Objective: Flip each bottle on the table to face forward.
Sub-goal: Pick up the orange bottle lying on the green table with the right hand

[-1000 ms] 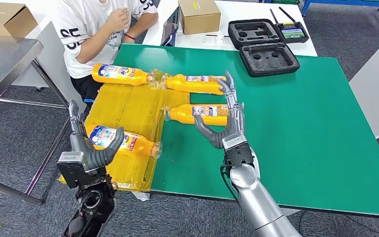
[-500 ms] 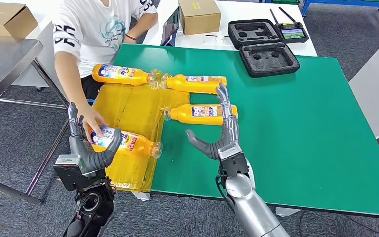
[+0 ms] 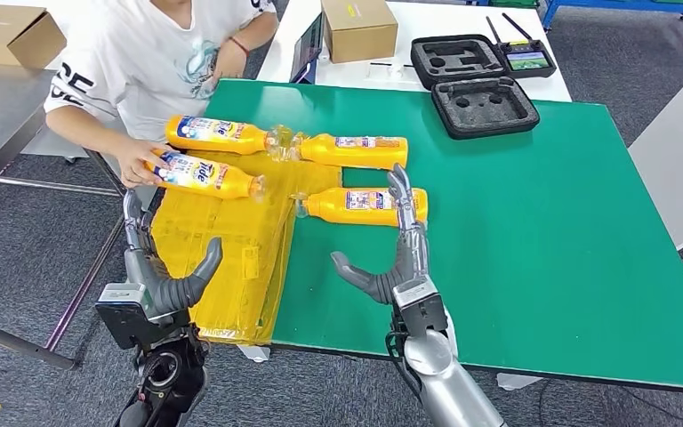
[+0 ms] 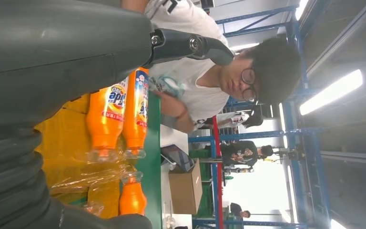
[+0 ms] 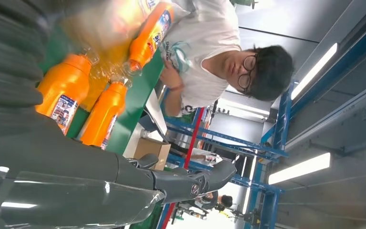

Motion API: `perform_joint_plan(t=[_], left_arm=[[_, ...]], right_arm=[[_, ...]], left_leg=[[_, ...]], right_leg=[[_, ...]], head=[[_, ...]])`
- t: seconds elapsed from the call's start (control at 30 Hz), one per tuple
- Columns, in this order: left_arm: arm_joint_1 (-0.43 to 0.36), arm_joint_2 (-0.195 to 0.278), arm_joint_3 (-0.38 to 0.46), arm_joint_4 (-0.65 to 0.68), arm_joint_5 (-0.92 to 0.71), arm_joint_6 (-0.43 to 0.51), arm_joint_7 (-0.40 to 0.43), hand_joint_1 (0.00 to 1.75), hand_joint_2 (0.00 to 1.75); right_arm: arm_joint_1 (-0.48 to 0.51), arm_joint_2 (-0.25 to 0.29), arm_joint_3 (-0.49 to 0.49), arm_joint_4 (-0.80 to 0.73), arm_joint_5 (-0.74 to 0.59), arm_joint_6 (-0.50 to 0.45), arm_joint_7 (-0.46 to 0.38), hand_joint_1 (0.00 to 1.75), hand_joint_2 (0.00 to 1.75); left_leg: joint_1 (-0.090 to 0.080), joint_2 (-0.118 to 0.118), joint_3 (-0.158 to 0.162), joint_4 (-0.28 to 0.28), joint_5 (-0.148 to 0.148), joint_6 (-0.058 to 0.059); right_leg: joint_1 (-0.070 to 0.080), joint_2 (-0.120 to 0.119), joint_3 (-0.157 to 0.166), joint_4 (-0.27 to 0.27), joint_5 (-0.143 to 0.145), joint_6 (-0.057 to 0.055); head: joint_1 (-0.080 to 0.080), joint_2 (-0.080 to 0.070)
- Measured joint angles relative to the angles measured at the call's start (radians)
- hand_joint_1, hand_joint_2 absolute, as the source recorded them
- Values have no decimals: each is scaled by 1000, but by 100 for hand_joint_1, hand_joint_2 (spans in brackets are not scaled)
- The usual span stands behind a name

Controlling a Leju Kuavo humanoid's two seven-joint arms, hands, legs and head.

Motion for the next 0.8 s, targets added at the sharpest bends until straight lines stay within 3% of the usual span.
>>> perform_joint_plan(t=[0.8], left_arm=[[-17, -23, 17, 16, 8, -31, 0, 0, 175]], right_arm=[[12, 21, -43, -52, 35, 60, 0, 0, 175]], left_leg=[[0, 0, 0, 0, 0, 0]], right_leg=[[0, 0, 0, 0, 0, 0]], head=[[0, 0]])
